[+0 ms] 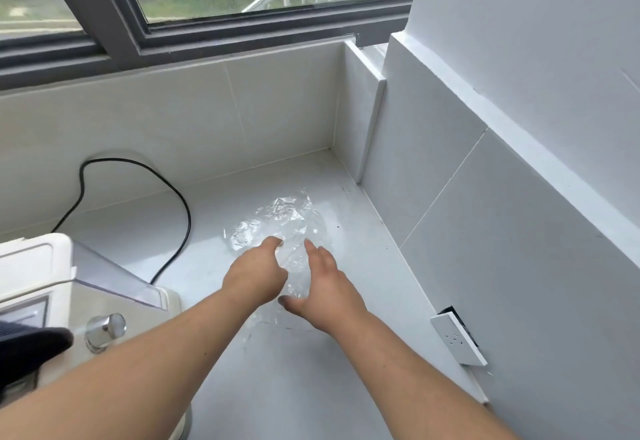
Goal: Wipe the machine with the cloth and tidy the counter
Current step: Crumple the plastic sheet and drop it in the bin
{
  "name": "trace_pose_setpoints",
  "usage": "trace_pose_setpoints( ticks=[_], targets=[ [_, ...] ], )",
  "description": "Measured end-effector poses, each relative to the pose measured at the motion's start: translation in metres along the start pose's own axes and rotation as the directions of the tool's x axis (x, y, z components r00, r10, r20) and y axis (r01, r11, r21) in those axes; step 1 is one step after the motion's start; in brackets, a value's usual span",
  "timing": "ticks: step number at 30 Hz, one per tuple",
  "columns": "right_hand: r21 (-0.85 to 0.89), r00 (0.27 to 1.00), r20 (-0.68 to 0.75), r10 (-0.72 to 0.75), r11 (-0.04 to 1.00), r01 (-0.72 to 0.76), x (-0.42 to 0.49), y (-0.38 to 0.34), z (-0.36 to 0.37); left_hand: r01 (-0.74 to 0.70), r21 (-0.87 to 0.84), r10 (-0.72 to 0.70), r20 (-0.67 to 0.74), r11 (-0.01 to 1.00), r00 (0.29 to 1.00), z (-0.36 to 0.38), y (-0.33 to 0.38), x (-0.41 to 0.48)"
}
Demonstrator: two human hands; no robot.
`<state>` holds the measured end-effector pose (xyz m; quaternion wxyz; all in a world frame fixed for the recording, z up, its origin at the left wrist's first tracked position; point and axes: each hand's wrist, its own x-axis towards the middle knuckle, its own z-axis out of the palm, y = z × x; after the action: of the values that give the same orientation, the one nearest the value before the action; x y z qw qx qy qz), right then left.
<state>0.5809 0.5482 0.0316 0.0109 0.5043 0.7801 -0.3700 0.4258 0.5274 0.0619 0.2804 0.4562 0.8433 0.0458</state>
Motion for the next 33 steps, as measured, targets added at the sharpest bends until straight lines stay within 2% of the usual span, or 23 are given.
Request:
trace_pose_setpoints(
  ticks=[4,9,12,14,15,16,18,20,21,23,27,30,33],
  targets=[
    [0.144,0.995,-0.102,-0.005,0.989,0.019,-0.017,-0.002,-0.01,0.014,-0.256,-0.011,0.012,0.966,1.0,-0.023,0.009,-0.022],
    [0.209,0.972,-0.229,-0.043,0.973,0.092,-0.034,-0.012,-0.02,0.021,-0.556,0.0,0.037,0.831,0.999,-0.04,0.02,-0.053],
    [0.432,0.978,-0.207,-0.024,0.895,0.113,-0.042,-0.028,-0.028,0.053,-0.704,-0.009,0.066,0.709,0.998,-0.048,0.026,-0.066],
    [0.607,0.983,-0.182,0.011,0.788,0.104,-0.053,-0.041,-0.034,0.039,-0.74,0.019,0.071,0.672,0.997,-0.054,0.026,-0.077],
    [0.678,0.983,-0.178,0.036,0.729,0.096,-0.057,-0.046,-0.036,0.004,-0.724,0.043,0.047,0.69,0.998,-0.056,0.024,-0.081],
    [0.726,0.98,-0.186,0.064,0.682,0.094,-0.062,-0.051,-0.038,-0.058,-0.652,0.071,-0.007,0.756,0.997,-0.058,0.021,-0.087],
    [0.763,0.964,-0.229,0.136,0.64,0.091,-0.07,-0.057,-0.046,-0.204,-0.405,0.156,-0.151,0.891,0.976,-0.061,0.012,-0.099],
    [0.774,0.947,-0.259,0.19,0.628,0.085,-0.078,-0.062,-0.053,-0.351,-0.28,0.282,-0.259,0.893,0.924,-0.066,0.005,-0.112],
    [0.782,0.943,-0.261,0.205,0.617,0.082,-0.083,-0.065,-0.055,-0.423,-0.268,0.351,-0.276,0.866,0.895,-0.07,0.003,-0.12],
    [0.814,0.944,-0.239,0.227,0.578,0.067,-0.095,-0.074,-0.058,-0.49,-0.271,0.444,-0.216,0.828,0.869,-0.077,0.0,-0.131],
    [0.908,0.957,-0.202,0.21,0.405,0.102,-0.12,-0.099,-0.066,-0.49,-0.353,0.496,-0.083,0.797,0.865,-0.086,-0.005,-0.151],
    [0.948,0.942,-0.258,0.216,0.244,0.204,-0.14,-0.12,-0.07,-0.48,-0.451,0.502,-0.081,0.752,0.861,-0.097,-0.011,-0.164],
    [0.928,0.918,-0.332,0.218,0.25,0.277,-0.158,-0.137,-0.071,-0.51,-0.449,0.506,-0.139,0.734,0.851,-0.11,-0.015,-0.177]
  ],
)
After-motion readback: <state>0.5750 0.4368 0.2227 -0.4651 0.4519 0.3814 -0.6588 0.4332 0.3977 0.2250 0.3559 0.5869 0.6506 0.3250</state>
